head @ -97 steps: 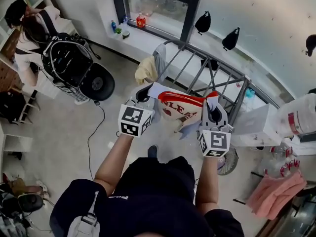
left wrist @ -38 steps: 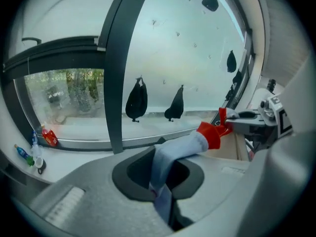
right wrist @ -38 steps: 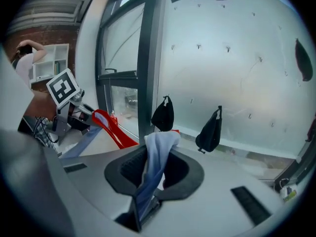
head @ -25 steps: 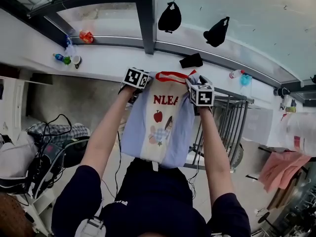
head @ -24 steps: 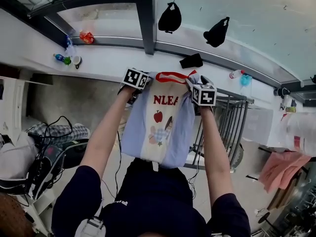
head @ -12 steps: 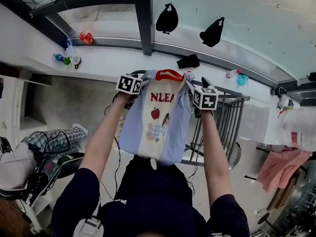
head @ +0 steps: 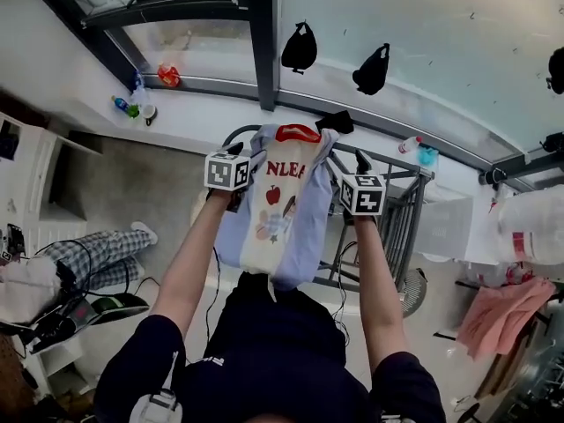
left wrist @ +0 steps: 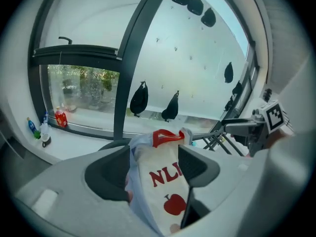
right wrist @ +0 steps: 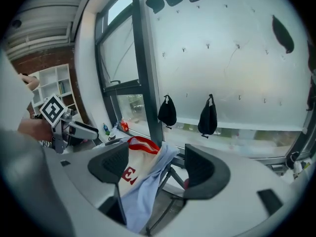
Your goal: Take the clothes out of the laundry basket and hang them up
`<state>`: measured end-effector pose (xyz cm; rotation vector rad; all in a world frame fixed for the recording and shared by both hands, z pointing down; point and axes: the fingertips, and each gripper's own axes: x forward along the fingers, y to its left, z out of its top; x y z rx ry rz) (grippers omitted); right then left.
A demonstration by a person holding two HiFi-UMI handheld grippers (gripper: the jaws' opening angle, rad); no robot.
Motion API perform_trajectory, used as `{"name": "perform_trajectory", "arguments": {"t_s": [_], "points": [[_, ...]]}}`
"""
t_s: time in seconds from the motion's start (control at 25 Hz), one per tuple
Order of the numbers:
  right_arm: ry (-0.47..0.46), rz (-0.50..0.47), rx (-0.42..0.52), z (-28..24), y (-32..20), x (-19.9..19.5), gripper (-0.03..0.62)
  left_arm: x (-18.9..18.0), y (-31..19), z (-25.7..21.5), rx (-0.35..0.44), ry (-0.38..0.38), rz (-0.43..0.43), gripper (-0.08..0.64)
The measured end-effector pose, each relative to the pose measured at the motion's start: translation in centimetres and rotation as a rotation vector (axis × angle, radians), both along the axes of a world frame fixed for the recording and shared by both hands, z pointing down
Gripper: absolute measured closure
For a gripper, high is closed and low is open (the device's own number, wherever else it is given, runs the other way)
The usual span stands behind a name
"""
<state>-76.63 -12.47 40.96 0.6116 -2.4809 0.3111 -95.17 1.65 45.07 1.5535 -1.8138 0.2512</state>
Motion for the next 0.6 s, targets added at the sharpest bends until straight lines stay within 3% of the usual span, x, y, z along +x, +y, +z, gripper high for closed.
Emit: {"name": "perform_trajectory", "arguments": {"t_s": [0.32, 0.6], "points": [[-0.081, -0.058, 0.033, -4.2, 6.4, 3.7, 0.235, 6.8, 6.4, -5.5, 0.115, -0.077, -0.143, 0.258], [-0.113, -0.087, 0.046, -5.9, 12.9, 7.6, 0.225, 13.6, 12.0, -8.9, 0.183, -0.122, -0.205, 0.258]]}}
